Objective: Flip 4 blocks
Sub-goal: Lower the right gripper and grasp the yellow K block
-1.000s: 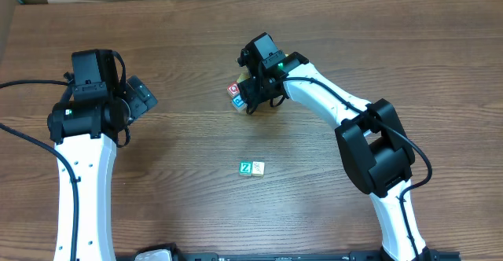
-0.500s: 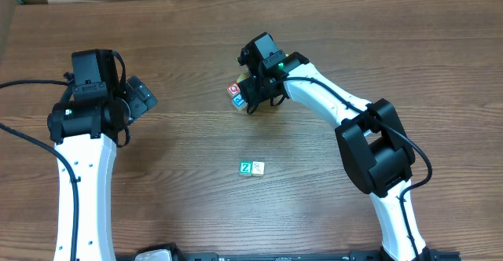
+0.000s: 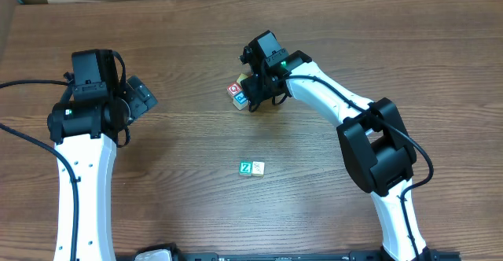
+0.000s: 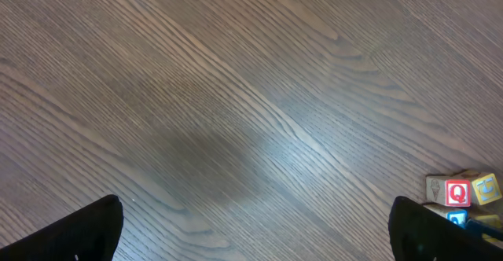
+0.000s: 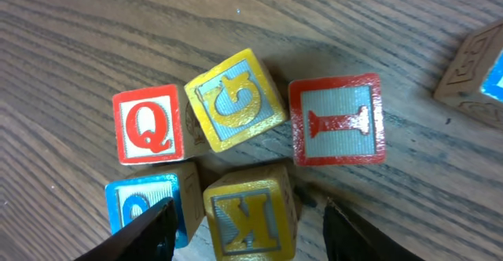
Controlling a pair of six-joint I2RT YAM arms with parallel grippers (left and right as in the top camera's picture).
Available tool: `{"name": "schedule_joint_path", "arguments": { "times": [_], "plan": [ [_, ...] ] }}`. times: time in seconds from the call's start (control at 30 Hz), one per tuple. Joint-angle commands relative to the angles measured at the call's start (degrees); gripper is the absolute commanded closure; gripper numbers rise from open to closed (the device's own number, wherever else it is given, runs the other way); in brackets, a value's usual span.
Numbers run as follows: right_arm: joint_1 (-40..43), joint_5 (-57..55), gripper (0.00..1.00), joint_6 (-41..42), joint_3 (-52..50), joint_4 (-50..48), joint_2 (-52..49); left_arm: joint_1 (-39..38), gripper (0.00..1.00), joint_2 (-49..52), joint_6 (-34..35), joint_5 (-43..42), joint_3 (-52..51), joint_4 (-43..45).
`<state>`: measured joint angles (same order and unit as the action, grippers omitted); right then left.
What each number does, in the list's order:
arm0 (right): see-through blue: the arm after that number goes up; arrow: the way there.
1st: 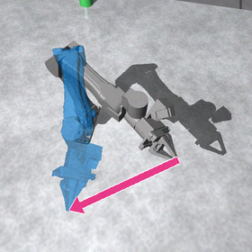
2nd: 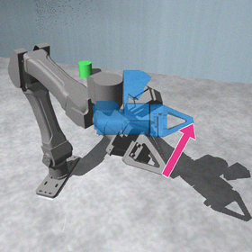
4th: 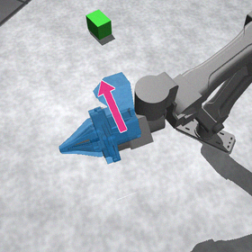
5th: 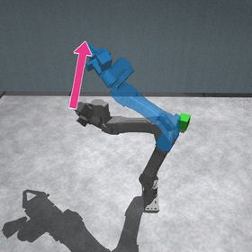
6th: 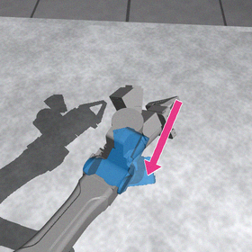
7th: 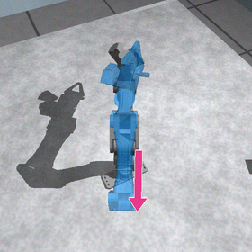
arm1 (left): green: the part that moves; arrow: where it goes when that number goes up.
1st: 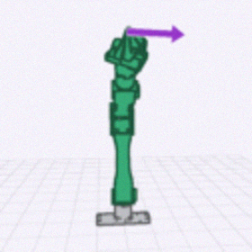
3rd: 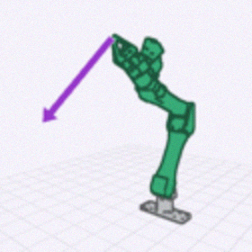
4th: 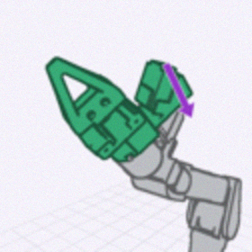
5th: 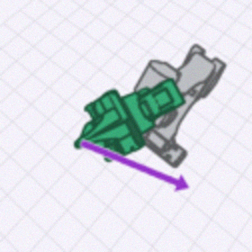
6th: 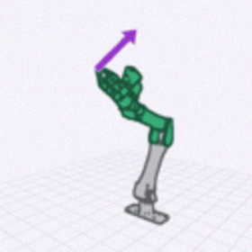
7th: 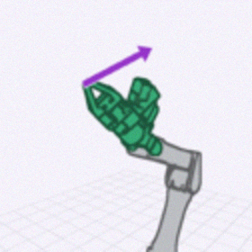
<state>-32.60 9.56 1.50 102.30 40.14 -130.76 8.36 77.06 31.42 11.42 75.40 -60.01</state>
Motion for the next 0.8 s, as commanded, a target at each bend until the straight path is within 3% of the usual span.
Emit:
{"name": "schedule_joint_path", "arguments": {
  "times": [0.0, 0.17, 0.43, 0.77],
  "plan": [
    [0.4, 2.6, 0.35, -0.2, 0.5, 0.2, 1.9, 0.2, 0.00, 0.5, 0.3, 0.7, 0.7, 0.0],
    [1.3, 2.5, 0.32, -0.2, 0.6, 0.3, 2.1, 0.2, 0.00, 0.5, 0.3, 0.7, 0.7, 0.0],
    [1.9, 2.1, 0.41, -0.2, 0.5, 0.4, 2.1, 0.2, 0.00, 0.5, 0.3, 0.7, 0.7, 0.0],
    [1.0, 2.1, 0.38, -0.2, 0.0, 1.1, 1.7, 0.2, 0.00, 0.5, 0.3, 0.7, 0.7, 0.0]
  ]
}}
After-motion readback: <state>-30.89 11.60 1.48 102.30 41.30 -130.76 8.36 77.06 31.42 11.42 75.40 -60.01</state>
